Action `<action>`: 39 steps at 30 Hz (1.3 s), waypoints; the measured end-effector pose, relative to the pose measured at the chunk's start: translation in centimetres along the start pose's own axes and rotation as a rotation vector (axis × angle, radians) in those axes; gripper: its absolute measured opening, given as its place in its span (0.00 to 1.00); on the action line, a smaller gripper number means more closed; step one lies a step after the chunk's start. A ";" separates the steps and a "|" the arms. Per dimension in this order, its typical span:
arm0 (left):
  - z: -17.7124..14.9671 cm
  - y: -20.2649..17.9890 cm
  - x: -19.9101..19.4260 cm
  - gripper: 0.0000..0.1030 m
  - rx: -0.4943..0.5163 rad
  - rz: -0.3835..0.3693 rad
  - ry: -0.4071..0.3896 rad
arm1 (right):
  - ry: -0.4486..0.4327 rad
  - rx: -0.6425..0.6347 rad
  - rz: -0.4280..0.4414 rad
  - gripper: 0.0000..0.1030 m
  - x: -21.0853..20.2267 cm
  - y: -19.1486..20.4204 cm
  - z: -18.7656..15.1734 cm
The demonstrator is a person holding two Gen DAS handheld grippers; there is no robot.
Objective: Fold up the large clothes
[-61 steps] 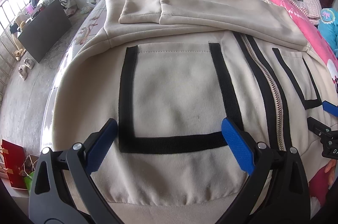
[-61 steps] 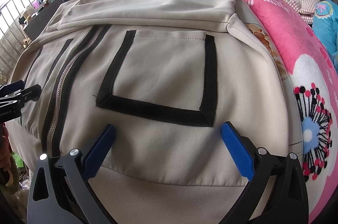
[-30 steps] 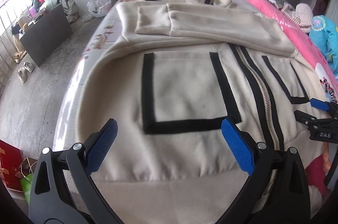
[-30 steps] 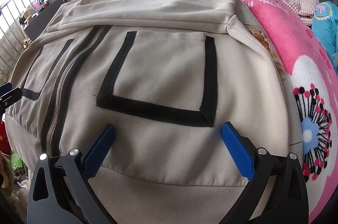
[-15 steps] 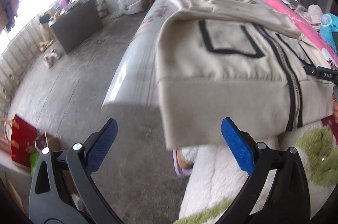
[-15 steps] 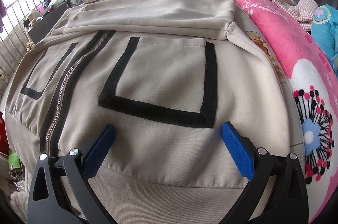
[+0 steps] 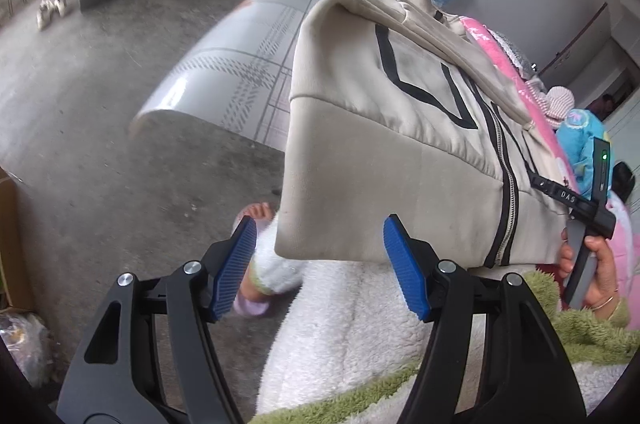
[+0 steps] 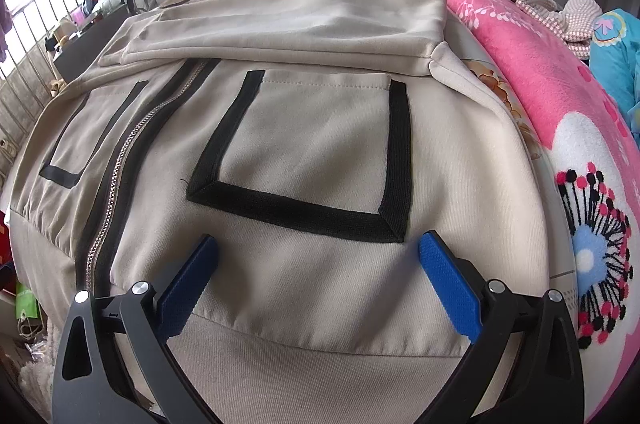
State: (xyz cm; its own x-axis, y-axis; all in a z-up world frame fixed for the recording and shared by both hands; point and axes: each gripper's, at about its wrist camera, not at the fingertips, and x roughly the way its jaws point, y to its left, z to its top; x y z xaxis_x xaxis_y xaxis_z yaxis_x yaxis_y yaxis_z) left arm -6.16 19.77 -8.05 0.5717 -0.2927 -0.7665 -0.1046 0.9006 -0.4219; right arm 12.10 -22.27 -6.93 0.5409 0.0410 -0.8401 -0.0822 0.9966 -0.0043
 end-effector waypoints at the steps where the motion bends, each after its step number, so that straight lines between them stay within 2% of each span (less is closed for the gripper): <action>1: 0.2 -0.1 0.5 0.60 -0.010 -0.010 0.008 | 0.001 0.000 0.000 0.94 0.0 0.0 0.0; 5: 0.4 0.7 1.7 0.60 -0.049 -0.080 0.020 | 0.009 0.001 0.000 0.94 0.1 0.0 0.1; 9: 1.0 1.6 2.8 0.60 -0.121 -0.187 0.016 | 0.014 0.005 -0.003 0.94 0.1 0.0 0.2; 11: 1.1 1.5 3.0 0.55 -0.123 -0.218 0.019 | 0.022 0.010 -0.008 0.94 0.2 0.0 0.3; 18: 1.0 1.5 5.1 0.53 -0.165 -0.249 0.080 | 0.020 0.019 -0.012 0.94 0.3 0.1 0.3; 21: 0.8 1.6 5.1 0.53 -0.171 -0.266 0.074 | 0.017 0.018 -0.012 0.94 0.3 0.1 0.2; 24: 0.5 1.6 4.3 0.33 -0.177 -0.300 0.061 | 0.019 0.018 -0.012 0.94 0.3 0.1 0.3; 26: 0.3 1.3 3.5 0.23 -0.160 -0.293 0.054 | 0.020 0.019 -0.015 0.94 0.2 0.1 0.3; 27: 0.2 1.1 2.9 0.21 -0.147 -0.292 0.049 | 0.020 0.021 -0.017 0.94 0.2 0.1 0.3; 32: 0.1 0.1 2.2 0.20 -0.097 -0.221 0.051 | 0.012 0.022 -0.016 0.94 0.2 0.1 0.1; 39: 0.6 0.0 3.9 0.21 -0.124 -0.160 0.071 | 0.002 0.013 -0.008 0.94 0.0 -0.1 -0.1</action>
State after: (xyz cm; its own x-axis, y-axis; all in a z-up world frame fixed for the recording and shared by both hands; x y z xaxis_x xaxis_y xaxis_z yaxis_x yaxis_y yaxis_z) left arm -3.47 18.85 -10.74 0.5307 -0.4551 -0.7150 -0.1185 0.7955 -0.5943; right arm 12.03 -22.40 -6.98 0.5399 0.0329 -0.8411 -0.0667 0.9978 -0.0038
